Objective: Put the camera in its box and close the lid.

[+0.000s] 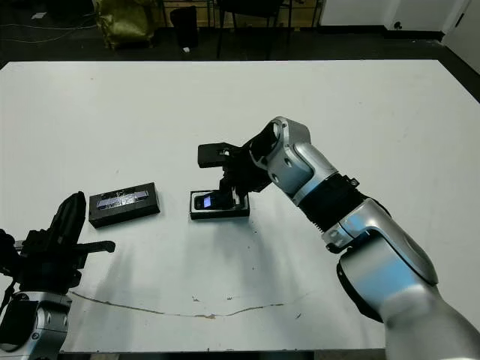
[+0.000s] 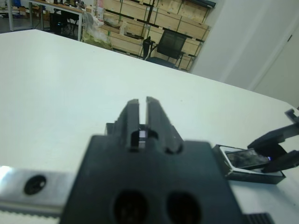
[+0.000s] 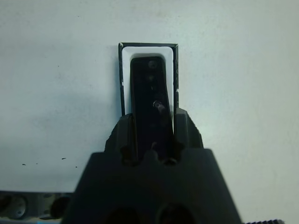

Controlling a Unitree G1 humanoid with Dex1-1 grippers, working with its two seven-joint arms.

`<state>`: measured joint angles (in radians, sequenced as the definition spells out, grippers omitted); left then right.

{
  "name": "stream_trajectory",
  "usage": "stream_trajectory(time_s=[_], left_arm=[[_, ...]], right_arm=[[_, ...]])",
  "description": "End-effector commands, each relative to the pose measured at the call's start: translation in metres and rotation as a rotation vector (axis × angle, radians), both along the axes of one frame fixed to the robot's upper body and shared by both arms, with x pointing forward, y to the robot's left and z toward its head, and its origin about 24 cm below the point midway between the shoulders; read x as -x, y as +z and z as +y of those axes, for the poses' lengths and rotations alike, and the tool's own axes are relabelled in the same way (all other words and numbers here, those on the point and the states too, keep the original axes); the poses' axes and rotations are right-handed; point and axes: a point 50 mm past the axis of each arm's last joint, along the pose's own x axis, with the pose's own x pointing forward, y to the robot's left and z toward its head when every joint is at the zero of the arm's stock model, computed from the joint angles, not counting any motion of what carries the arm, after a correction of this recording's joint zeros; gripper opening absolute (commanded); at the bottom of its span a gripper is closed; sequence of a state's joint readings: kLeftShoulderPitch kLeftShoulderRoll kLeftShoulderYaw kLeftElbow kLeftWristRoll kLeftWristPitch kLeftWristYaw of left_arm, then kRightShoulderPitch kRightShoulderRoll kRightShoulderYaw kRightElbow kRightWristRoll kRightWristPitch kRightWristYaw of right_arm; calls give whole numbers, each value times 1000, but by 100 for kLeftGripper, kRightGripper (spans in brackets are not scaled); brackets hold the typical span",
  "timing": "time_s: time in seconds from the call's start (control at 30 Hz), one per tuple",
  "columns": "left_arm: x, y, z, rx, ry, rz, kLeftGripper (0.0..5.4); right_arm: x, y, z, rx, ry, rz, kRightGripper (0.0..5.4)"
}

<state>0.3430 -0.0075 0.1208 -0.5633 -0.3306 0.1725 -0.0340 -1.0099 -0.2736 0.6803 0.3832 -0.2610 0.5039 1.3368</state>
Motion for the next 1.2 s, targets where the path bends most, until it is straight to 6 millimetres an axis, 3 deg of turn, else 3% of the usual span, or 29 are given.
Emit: stream_trajectory(time_s=[0.03, 0.6, 1.2], left_arm=[[3, -5, 0, -6, 10, 33, 0], [4, -6, -1, 9, 10, 46, 0], [2, -6, -1, 6, 6, 39, 0]], right_arm=[[5, -11, 4, 4, 27, 37, 59], [4, -11, 8, -39, 74, 42, 59], [2, -5, 7, 5, 168, -55, 449]])
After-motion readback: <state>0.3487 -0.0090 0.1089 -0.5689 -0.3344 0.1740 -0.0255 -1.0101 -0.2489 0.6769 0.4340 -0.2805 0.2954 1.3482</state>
